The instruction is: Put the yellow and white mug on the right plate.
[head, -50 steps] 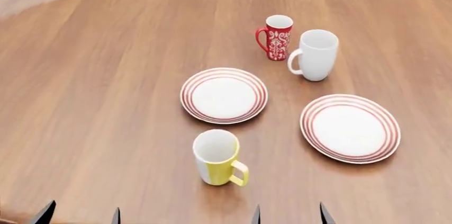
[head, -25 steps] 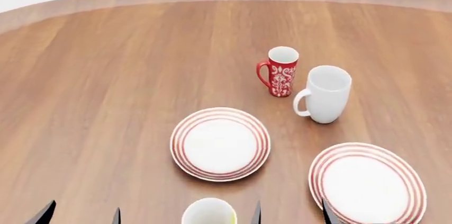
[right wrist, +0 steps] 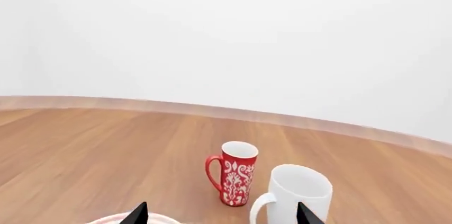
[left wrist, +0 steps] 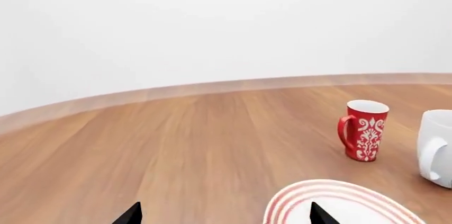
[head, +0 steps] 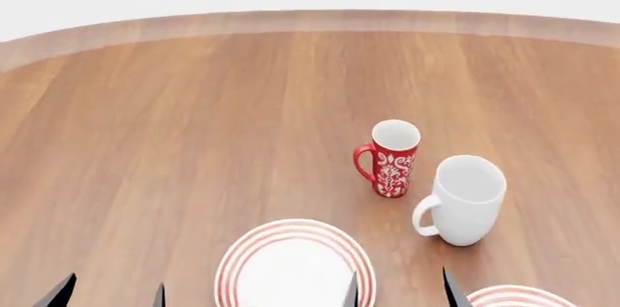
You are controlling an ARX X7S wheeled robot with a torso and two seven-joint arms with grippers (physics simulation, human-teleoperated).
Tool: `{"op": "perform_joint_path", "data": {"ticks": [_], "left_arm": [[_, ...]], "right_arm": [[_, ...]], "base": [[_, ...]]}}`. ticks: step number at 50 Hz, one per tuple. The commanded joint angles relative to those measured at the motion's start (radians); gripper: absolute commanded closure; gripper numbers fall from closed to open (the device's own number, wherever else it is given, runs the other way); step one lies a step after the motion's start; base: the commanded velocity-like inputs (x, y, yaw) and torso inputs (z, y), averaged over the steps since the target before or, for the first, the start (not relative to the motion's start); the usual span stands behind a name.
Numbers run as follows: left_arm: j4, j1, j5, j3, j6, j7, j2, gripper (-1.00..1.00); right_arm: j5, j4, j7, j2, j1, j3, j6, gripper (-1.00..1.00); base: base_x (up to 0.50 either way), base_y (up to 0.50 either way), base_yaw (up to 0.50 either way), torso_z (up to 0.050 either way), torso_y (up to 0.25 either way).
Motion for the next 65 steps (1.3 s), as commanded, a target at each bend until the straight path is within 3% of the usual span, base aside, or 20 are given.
{"op": "perform_joint_path", "data": {"ticks": [1, 18, 26, 35, 44, 52, 65], "left_arm": [[0.0, -0.002, -0.008, 0.005, 0.0, -0.006, -0.006, -1.0], [0.004, -0.002, -0.017, 0.015, 0.0, -0.016, -0.014, -1.0], [0.009, -0.004, -0.021, 0.018, -0.004, -0.02, -0.02, -1.0], [0.005, -0.009, -0.02, 0.021, -0.002, -0.027, -0.026, -1.0], [0.01, -0.009, -0.014, 0.032, -0.004, -0.032, -0.033, -1.0], [0.012, -0.007, -0.013, 0.041, -0.005, -0.033, -0.038, -1.0], [0.025, -0.005, -0.031, 0.047, -0.014, -0.029, -0.047, -1.0]], "right_arm": [[0.006, -0.02, 0.008, 0.011, 0.0, -0.004, 0.008, -1.0], [0.02, -0.048, 0.035, 0.02, 0.017, 0.009, 0.053, -1.0], [0.118, -0.144, 0.012, 0.064, 0.043, 0.084, 0.14, -1.0], [0.246, -0.287, -0.171, 0.24, 0.112, 0.096, 0.266, -1.0], [0.362, -0.35, -0.258, 0.321, 0.125, 0.122, 0.352, -1.0], [0.53, -0.456, -0.341, 0.411, 0.045, 0.211, 0.399, -1.0], [0.696, -0.623, -0.618, 0.64, -0.315, 0.398, 0.291, -1.0]], "base": [[0.5, 0.0, 0.0, 0.0, 0.0], [0.17, 0.0, 0.0, 0.0, 0.0], [0.0, 0.0, 0.0, 0.0, 0.0], [0.0, 0.0, 0.0, 0.0, 0.0], [0.0, 0.0, 0.0, 0.0, 0.0], [0.0, 0.0, 0.0, 0.0, 0.0], [0.0, 0.0, 0.0, 0.0, 0.0]]}}
